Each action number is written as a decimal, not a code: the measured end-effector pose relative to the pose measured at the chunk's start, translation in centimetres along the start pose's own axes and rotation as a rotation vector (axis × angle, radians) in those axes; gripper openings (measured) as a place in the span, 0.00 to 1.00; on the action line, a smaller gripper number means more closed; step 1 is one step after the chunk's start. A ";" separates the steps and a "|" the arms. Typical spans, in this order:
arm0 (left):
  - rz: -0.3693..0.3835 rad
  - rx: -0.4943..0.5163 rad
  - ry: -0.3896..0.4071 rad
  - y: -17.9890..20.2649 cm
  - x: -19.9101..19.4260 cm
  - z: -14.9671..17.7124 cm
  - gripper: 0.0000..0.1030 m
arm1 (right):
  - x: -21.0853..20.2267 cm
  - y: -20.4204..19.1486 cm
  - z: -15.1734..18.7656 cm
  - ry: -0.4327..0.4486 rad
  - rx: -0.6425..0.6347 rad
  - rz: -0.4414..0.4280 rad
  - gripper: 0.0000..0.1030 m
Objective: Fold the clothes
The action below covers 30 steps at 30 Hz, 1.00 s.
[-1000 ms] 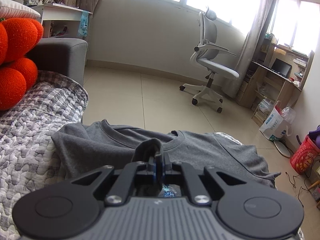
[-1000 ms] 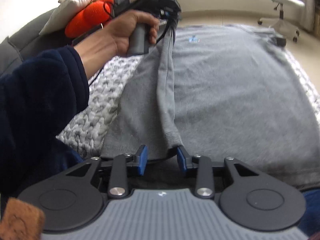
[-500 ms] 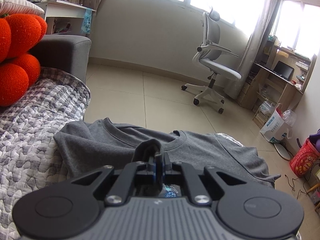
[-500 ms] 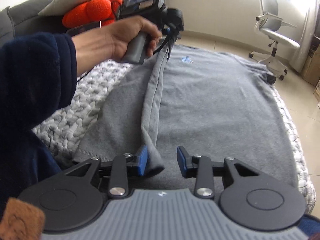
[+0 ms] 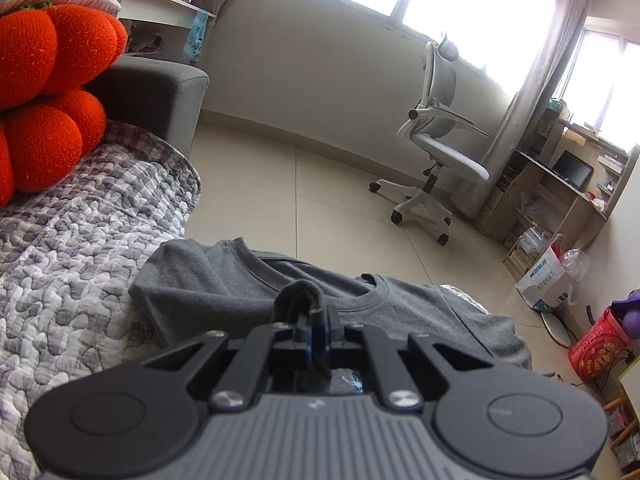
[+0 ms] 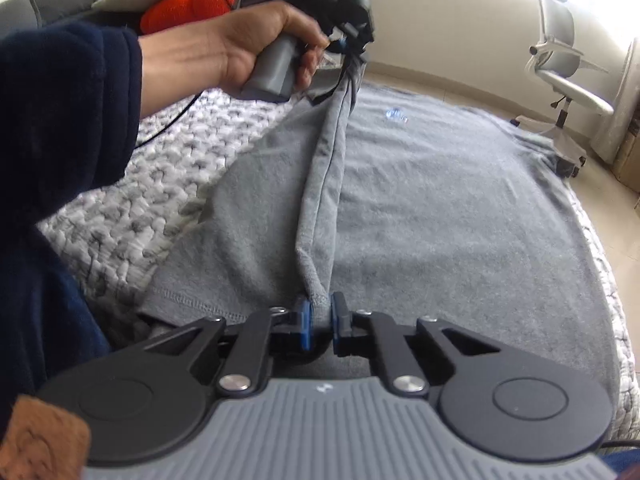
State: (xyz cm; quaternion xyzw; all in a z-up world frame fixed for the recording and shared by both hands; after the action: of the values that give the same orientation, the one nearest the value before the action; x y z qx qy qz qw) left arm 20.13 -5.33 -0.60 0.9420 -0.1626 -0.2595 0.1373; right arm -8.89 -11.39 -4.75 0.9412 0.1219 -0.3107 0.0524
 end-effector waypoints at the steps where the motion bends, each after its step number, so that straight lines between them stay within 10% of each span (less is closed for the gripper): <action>1: -0.002 -0.010 0.004 -0.4 -0.2 -0.1 0.05 | -0.2 -0.4 -0.3 0.012 -0.002 -0.015 0.09; 12: -0.079 -0.117 0.093 -10.0 -4.4 -2.2 0.05 | -1.9 -5.2 -3.9 0.140 -0.025 -0.188 0.09; 23: -0.135 -0.137 -0.019 -19.0 -5.3 0.3 0.06 | 3.4 -9.9 -4.4 0.024 0.038 -0.436 0.09; 30: -0.072 -0.288 -0.019 -20.9 -5.3 -0.1 0.35 | 3.4 -9.3 -4.1 -0.005 0.073 -0.478 0.12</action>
State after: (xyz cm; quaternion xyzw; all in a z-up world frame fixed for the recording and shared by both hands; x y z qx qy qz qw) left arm 20.75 15.69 -5.34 0.9154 -0.0911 -0.2936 0.2600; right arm -6.39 -1.00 -3.69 0.8861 0.3298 -0.3207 -0.0561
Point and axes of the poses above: each gripper's, at about its wrist camera, not at the fingertips, and x roughly the way its jaws point, y to its right, z to its underside, the point moved 2 cm from there along x, roughly the way its jaws point, and after that the axes turned 5 degrees about y, right-handed, at the moved point
